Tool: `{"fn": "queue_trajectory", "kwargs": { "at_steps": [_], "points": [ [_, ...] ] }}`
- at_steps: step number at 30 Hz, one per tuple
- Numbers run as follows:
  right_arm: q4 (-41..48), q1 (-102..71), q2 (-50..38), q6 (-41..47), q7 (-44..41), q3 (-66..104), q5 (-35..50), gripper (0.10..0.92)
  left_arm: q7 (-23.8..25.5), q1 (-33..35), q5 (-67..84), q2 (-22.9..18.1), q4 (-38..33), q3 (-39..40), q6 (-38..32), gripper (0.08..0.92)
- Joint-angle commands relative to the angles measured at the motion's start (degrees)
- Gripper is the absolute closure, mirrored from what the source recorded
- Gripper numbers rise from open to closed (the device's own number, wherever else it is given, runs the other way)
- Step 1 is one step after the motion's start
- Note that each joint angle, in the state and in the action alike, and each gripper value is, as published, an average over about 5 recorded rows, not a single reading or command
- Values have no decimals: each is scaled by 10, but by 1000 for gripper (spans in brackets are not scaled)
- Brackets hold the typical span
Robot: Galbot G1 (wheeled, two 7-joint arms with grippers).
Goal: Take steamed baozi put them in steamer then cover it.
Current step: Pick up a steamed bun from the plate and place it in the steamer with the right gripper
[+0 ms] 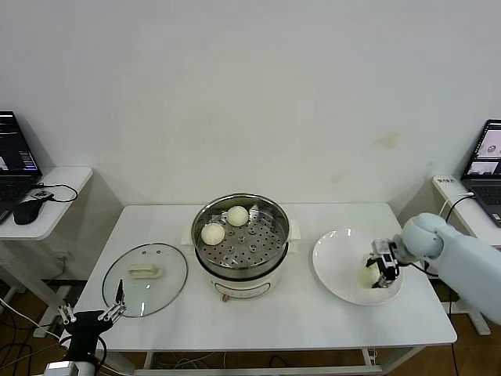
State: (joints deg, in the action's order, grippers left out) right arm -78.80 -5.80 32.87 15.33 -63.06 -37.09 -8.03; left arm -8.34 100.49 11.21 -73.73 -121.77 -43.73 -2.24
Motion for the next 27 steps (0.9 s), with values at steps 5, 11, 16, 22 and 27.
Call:
{"fn": "queue_trajectory", "kwargs": {
  "at_steps": [5,11,16,22,27],
  "points": [
    [-29,220,16,23,-5,-97,113,389,0,-4,1,2,-2,3,0,177],
    [-41,331,82,39,5,-165,171,389,0,-7,3,3,-8,3,2,177],
    [-47,398,148,47,27,-214,222,389,0,-7,4,3,-9,0,1,177],
    [-45,414,226,39,58,-247,269,389,0,-8,6,1,-12,-5,1,177],
    [-28,392,286,-9,66,-270,267,384,0,-5,8,0,-14,-12,1,177]
  ]
}}
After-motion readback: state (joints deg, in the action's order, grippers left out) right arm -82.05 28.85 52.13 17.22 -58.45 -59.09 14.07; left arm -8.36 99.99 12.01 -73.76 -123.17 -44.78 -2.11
